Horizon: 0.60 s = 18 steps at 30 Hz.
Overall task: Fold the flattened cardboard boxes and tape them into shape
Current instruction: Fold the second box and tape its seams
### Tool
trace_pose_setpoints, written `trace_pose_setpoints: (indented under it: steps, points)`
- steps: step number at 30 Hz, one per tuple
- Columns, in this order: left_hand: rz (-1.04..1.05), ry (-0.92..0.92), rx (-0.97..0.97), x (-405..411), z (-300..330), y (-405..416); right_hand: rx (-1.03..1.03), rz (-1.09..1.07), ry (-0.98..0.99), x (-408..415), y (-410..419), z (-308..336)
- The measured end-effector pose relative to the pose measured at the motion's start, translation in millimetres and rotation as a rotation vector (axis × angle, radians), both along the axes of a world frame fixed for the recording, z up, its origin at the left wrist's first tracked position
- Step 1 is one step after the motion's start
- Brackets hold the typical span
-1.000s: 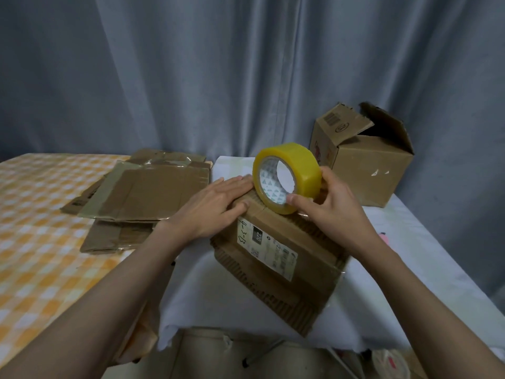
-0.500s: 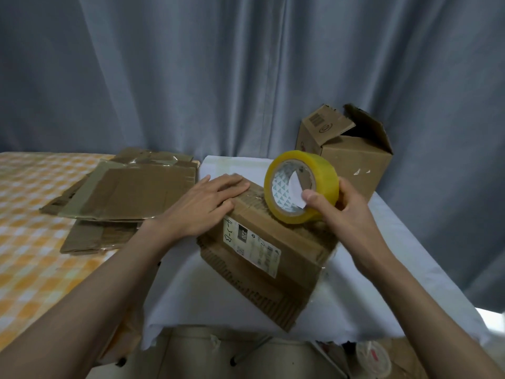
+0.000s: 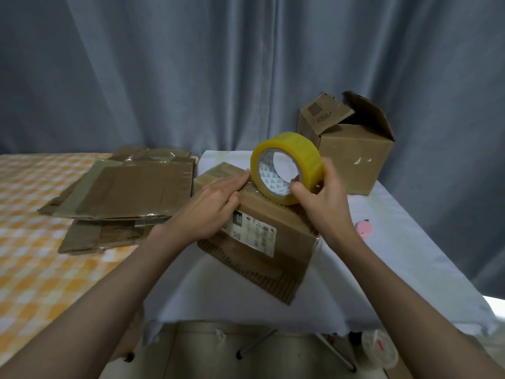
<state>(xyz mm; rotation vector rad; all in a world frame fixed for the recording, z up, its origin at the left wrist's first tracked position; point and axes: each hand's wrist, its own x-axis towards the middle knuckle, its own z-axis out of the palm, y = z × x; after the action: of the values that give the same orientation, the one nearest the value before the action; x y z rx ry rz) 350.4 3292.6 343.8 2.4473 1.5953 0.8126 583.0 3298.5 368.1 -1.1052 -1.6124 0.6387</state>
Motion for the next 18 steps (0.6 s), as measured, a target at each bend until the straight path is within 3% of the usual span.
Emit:
trace_pose_setpoints:
  steps: [10, 18]
  points:
    - [0.01, 0.035, 0.014, -1, -4, 1, -0.034, -0.014, 0.016, 40, -18, 24]
    - [-0.012, 0.028, -0.034, 0, -2, 1, 0.079, -0.158, -0.294, 69, -39, 44]
